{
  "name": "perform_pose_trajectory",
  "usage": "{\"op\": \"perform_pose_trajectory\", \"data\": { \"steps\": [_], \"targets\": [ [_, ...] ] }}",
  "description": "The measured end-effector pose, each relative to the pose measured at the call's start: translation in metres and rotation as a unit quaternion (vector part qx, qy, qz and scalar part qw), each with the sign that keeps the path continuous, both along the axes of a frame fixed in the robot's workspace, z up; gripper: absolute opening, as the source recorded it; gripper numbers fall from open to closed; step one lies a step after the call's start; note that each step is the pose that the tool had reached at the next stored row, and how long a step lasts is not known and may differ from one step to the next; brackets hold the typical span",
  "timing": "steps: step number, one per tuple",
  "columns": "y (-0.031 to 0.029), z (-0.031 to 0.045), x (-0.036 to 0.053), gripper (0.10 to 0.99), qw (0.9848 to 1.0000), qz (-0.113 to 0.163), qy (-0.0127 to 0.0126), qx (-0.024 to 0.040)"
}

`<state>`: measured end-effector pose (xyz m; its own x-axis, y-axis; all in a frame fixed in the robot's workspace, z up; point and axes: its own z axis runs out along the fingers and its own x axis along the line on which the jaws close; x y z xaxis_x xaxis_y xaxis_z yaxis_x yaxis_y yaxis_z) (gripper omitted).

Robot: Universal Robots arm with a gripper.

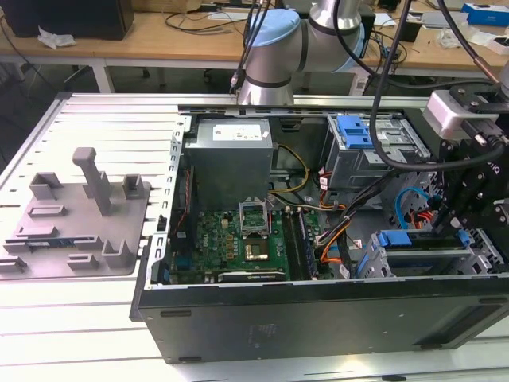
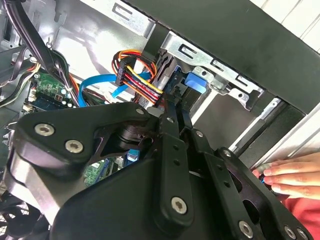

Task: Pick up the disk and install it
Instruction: 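Insert the first disk wire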

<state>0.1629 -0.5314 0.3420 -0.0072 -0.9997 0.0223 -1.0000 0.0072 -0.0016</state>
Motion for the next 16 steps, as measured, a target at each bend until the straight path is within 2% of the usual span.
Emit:
{"op": "perform_pose_trajectory", "data": {
  "steps": [16],
  "targets": [
    [0.0006,-0.0025,0.0,0.165,1.0,0.0,0.0,0.0]
  ]
}}
